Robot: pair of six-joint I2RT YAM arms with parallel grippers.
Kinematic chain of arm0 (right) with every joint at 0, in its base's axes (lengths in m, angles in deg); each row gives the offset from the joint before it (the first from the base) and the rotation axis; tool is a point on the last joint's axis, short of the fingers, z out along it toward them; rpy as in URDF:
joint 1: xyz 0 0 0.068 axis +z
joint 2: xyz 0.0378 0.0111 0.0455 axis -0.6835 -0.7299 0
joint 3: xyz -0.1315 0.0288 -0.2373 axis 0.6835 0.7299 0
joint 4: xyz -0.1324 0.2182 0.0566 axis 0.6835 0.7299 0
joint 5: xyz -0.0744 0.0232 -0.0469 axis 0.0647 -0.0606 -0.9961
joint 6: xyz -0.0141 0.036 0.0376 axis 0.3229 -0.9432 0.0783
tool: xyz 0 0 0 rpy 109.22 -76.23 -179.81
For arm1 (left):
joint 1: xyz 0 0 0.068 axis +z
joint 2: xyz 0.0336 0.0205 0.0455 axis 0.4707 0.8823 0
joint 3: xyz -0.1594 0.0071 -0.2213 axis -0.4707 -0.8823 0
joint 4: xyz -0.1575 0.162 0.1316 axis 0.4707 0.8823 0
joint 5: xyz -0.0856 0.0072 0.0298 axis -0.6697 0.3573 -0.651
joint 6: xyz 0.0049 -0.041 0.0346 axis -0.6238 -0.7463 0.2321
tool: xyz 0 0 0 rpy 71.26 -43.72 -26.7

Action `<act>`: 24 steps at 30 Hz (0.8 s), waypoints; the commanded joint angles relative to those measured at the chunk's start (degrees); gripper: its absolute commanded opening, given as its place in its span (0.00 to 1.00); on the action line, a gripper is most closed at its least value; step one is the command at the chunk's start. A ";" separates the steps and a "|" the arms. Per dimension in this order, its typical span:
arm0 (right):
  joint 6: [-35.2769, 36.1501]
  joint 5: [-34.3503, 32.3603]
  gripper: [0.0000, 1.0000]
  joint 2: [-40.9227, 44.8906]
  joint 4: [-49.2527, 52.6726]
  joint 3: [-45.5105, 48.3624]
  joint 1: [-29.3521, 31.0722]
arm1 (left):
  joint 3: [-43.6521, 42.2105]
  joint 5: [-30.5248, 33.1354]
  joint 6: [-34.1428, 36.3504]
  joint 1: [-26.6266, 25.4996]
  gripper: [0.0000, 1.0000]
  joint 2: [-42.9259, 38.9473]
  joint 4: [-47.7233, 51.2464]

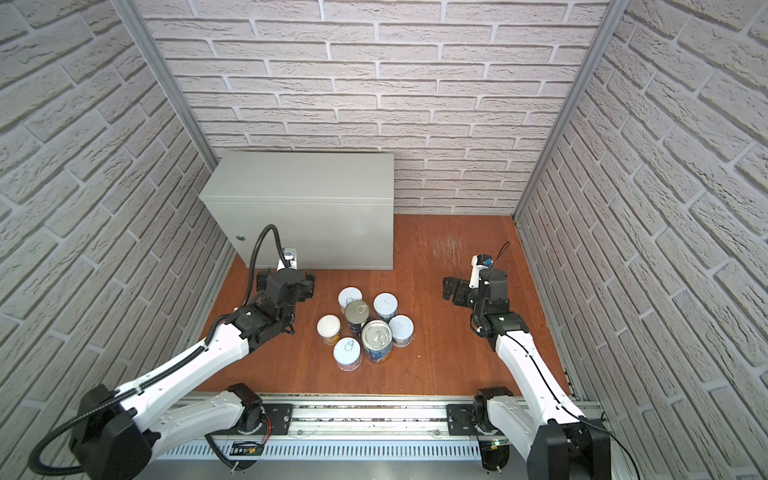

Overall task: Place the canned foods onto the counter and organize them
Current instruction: 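Move the right gripper over the can cluster while the left arm advances toward it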

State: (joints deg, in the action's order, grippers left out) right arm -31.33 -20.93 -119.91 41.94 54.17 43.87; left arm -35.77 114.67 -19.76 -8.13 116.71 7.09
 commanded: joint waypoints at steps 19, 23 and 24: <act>2.52 3.79 0.99 -0.40 9.86 -14.24 12.46 | -3.10 -12.99 -17.84 -4.93 0.98 -11.66 22.14; 5.00 -3.13 0.99 -3.76 13.13 -19.00 22.97 | -4.99 -13.12 -18.75 -4.49 0.98 -13.43 21.16; 5.32 -4.09 0.99 -5.14 14.22 -20.43 25.32 | -5.30 -13.12 -18.99 -4.32 0.98 -13.68 21.33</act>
State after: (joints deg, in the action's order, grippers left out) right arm -28.64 -19.70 -123.45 53.07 36.75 64.72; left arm -40.06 102.06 -36.65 -12.81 104.18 28.92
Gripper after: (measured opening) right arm 0.989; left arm 0.983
